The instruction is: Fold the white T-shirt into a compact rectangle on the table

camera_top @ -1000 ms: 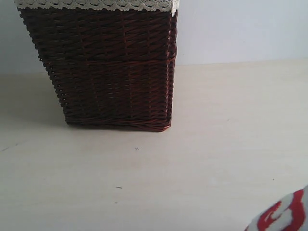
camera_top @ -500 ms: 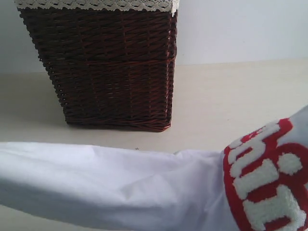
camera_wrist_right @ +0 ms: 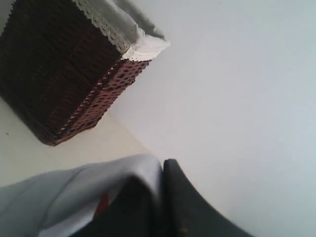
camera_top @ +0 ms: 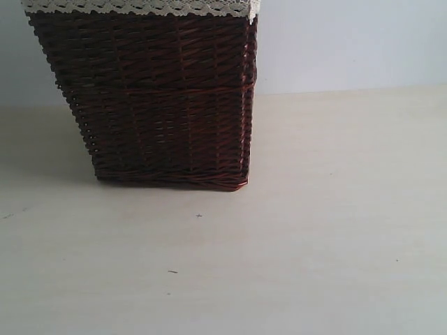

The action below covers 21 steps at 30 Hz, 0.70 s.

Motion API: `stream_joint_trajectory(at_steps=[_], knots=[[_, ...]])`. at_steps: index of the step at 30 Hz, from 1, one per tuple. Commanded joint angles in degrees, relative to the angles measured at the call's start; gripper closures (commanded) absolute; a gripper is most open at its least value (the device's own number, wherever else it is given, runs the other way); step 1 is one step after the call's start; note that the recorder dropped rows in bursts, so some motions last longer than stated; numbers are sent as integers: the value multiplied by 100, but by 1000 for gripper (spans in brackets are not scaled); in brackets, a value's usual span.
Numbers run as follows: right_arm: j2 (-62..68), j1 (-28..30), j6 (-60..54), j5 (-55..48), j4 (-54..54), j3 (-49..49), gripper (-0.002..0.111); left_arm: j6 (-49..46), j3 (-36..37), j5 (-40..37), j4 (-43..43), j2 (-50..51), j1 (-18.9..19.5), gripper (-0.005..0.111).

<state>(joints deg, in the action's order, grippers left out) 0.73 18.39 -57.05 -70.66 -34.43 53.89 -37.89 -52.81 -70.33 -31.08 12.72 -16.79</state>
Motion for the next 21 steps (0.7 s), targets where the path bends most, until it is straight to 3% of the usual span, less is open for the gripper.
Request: stream_joint_trajectory(at_steps=[1,4,8,14,16,21], knots=[[-37,29,91,69,142,-548,108,369,864,37,439,248,170,107],[419,29,-400,417,131,-1684,108,-106,1685,237,1384,1143,170,107],[1694,29,-1173,2228,-136,-2555,108,-120,1795,1695,2400,2502,170,107],[4042,29,-2398,3848,-447,-2546,108,-289,1795,2727,2398,4314,170,107],[4866,29,-2840,4262,-929,-2546,108,-396,1795,3146,2398,4786,170,107],[5903,29,-5178,4472,-3149,-2546,104,-456,1795,4649,2398,5624,170,107]])
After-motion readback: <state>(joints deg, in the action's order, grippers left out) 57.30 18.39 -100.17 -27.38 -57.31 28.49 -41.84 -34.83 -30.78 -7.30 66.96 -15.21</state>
